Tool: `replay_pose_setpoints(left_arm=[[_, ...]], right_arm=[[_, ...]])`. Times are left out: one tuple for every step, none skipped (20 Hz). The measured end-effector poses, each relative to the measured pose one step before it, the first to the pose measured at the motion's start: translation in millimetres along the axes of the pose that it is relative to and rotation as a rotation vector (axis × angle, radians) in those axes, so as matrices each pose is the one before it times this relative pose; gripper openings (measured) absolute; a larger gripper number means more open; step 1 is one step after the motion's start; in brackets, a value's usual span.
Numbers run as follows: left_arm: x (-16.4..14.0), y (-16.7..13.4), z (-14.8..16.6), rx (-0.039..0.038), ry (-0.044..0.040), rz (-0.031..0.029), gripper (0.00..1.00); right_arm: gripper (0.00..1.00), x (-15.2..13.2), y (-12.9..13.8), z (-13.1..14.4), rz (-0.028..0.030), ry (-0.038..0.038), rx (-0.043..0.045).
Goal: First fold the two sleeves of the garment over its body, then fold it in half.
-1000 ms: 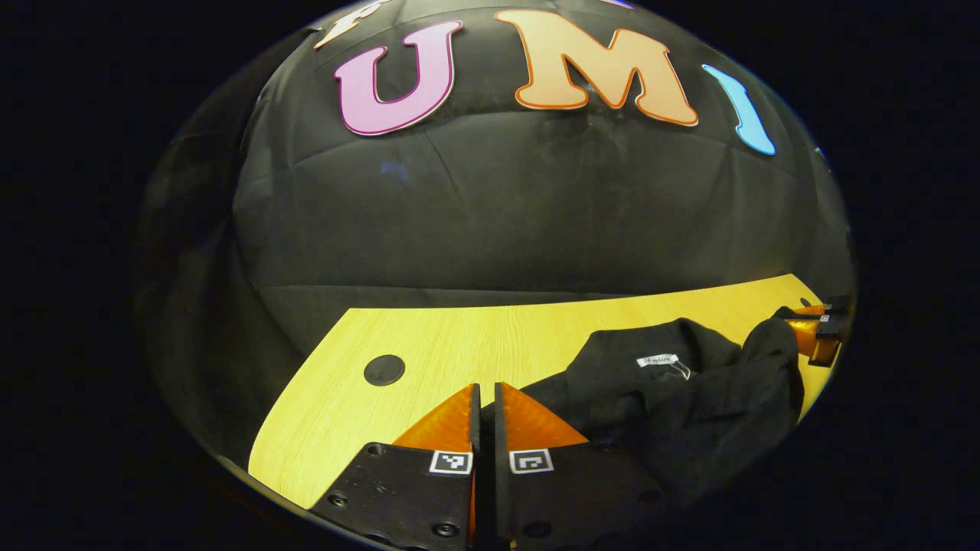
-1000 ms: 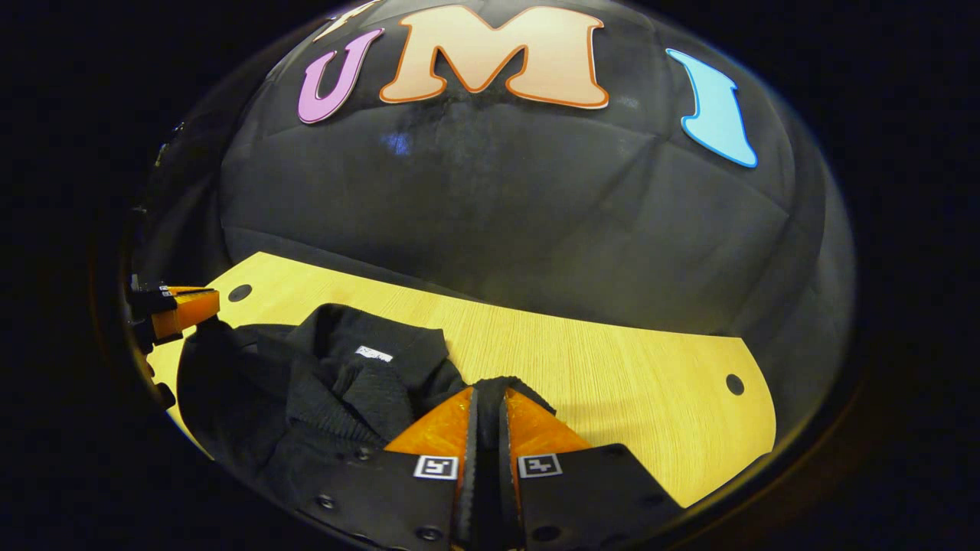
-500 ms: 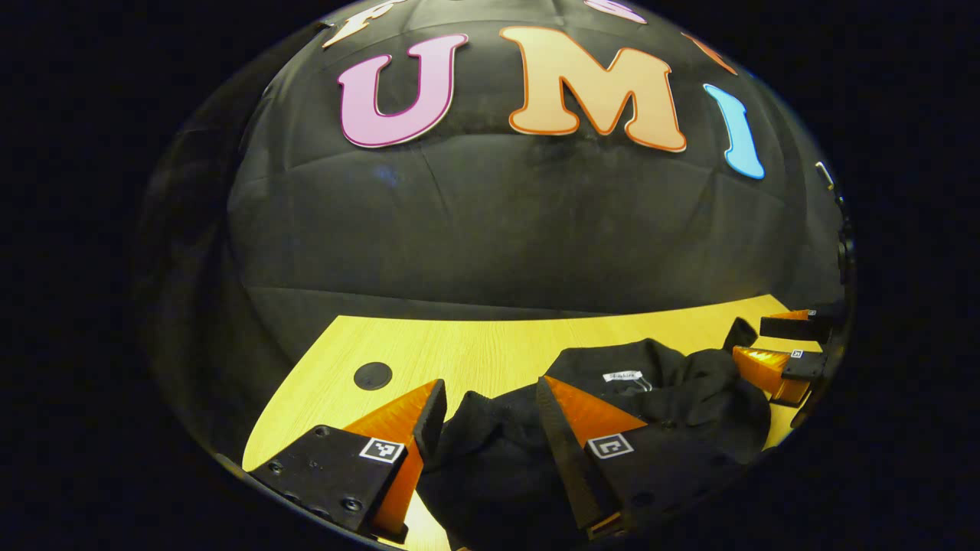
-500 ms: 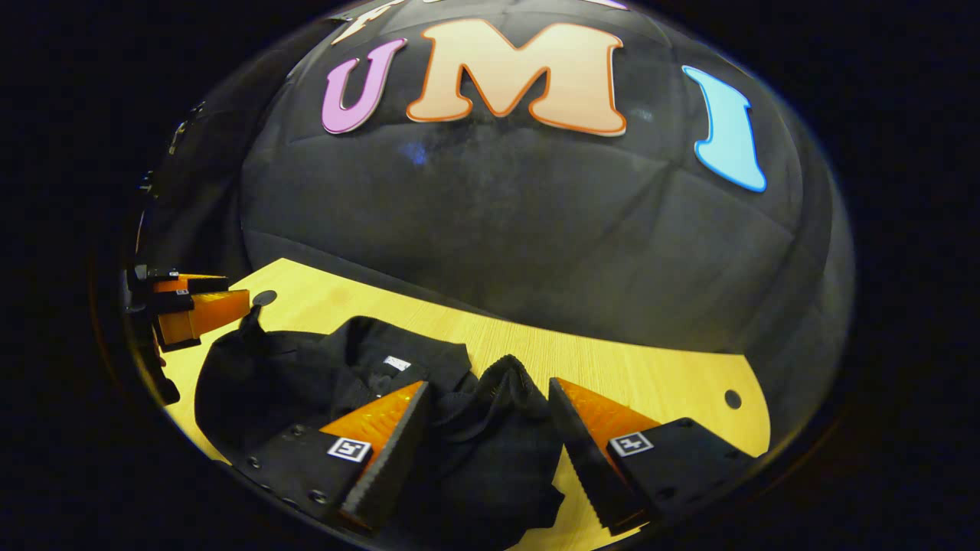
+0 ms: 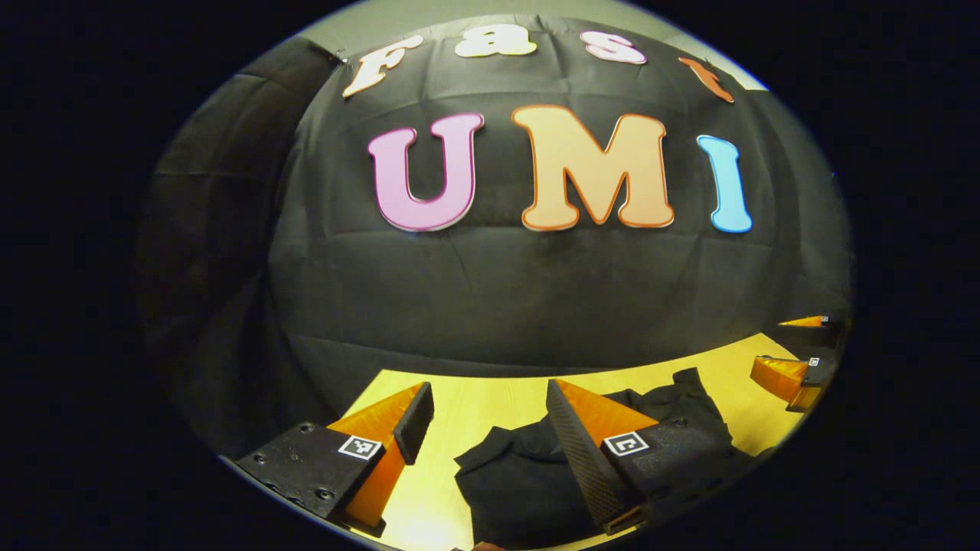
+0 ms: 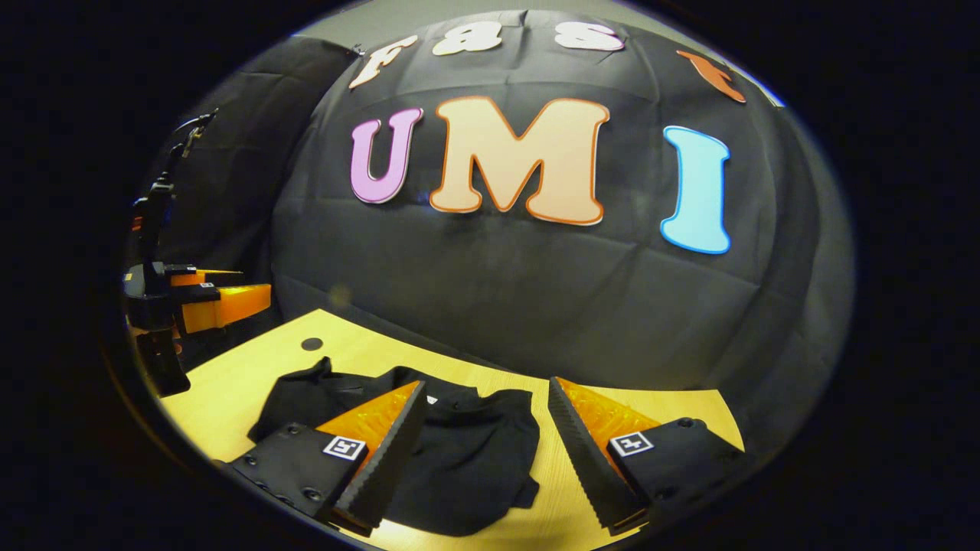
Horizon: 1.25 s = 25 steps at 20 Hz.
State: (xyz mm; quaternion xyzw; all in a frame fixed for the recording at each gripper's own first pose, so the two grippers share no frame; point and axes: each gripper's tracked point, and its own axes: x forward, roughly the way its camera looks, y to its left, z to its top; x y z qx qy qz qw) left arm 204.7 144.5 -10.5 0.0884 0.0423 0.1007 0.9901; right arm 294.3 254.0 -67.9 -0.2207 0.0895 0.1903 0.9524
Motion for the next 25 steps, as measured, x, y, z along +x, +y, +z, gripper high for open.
replay_pose_setpoints(left_arm=[[-15.28,-2.23,9.13,-0.01327,-0.03231,-0.00408,0.89],[-16.58,-6.13,6.68,-0.02548,-0.00774,-0.01429,0.92],[-18.66,-7.31,1.21,-0.02421,-0.00185,-0.02040,0.92],[-17.00,-6.84,1.42,-0.01882,0.00146,-0.00803,0.88],[-16.33,-2.44,3.67,-0.01098,-0.00364,-0.00224,0.88],[-17.13,-2.51,5.37,-0.00474,-0.00935,0.00315,0.91],[-11.04,-2.93,3.68,0.00053,-0.01959,0.00270,0.91],[-14.29,-4.34,4.35,0.00893,-0.01689,0.00305,0.91],[-14.31,-2.36,0.60,0.01809,-0.00405,0.00632,0.91],[-13.92,-2.11,-2.16,0.02567,0.00382,0.01006,0.88],[-12.30,-1.40,-2.62,0.02262,0.00694,0.01452,0.88],[-12.31,-2.08,-3.14,0.00961,0.00588,0.01388,0.90],[-11.24,-5.15,-7.58,-0.00463,0.01600,0.00719,0.88],[-10.55,-5.75,-9.61,-0.01790,0.02465,0.00557,0.88],[-12.49,-5.52,-10.57,-0.02288,0.02689,0.00362,0.85],[-9.90,-4.50,-10.54,-0.02312,0.02626,0.00954,0.91],[-7.85,-1.92,-8.97,-0.01867,0.01881,0.01022,0.91],[-6.07,-1.94,-7.24,-0.01016,0.01429,0.01260,0.88],[-5.61,1.55,-7.17,-0.00173,0.01140,0.01675,0.91],[-3.46,2.42,-3.60,0.00242,0.00476,0.01734,0.88],[-4.17,0.67,-3.50,-0.00016,0.00610,0.01462,0.88],[-1.52,0.31,0.16,-0.00605,-0.00235,0.01002,0.88],[-1.01,-0.22,3.23,-0.00818,-0.00918,0.00733,0.88],[-3.86,0.84,3.46,-0.00576,-0.00434,0.00818,0.91],[0.43,0.82,-0.24,-0.00251,-0.00265,0.00426,0.88]], right_arm=[[1.00,-18.67,0.57,1.34,0.00325,-0.01659,0.01872],[1.00,-19.42,2.60,3.36,0.00692,-0.02682,0.01559],[0.99,-17.65,0.76,5.37,0.00117,-0.03597,0.00817],[1.00,-18.34,1.58,3.38,0.00417,-0.02731,0.00576],[0.99,-17.05,2.61,2.39,0.01010,-0.02243,0.00913],[1.00,-17.00,4.56,2.14,0.01389,-0.01590,0.01203],[0.99,-15.57,2.32,-0.35,0.00630,-0.01213,0.01305],[0.99,-15.54,1.23,0.03,0.00457,-0.01105,0.01625],[1.00,-14.14,1.07,-2.33,0.00229,-0.00381,0.01774],[1.00,-13.71,-0.06,-3.68,0.00011,-0.00170,0.01567],[1.00,-13.56,-1.24,-3.76,-0.00363,-0.00416,0.01387],[1.00,-12.53,-2.18,-2.85,0.00106,-0.00403,0.01467],[1.00,-10.99,-0.69,-4.53,0.00655,-0.00195,0.02182],[0.98,-9.45,-0.60,-7.52,0.01085,0.00769,0.02769],[0.98,-8.95,-0.94,-8.30,0.01155,0.01446,0.03110],[0.98,-8.99,-2.31,-9.24,0.01051,0.01708,0.02708],[1.00,-7.12,-4.53,-6.74,0.00118,0.01014,0.01750],[0.98,-8.99,-5.97,-5.96,-0.00227,0.00920,0.01013],[0.97,-5.98,-4.82,-5.55,-0.00272,0.00886,0.00681],[0.98,-8.63,-3.33,-3.96,0.00333,0.00619,0.00774],[0.98,-5.81,-0.55,-3.73,0.00575,0.00380,0.00620],[0.97,-3.53,-2.30,-1.16,0.00447,-0.00121,0.00385],[0.98,-2.44,-1.93,-0.35,0.00303,-0.00733,-0.00043],[0.94,-2.32,-1.84,1.30,0.00267,-0.00764,-0.00305],[0.98,-2.17,-0.47,0.61,0.00284,-0.00434,-0.00311]])
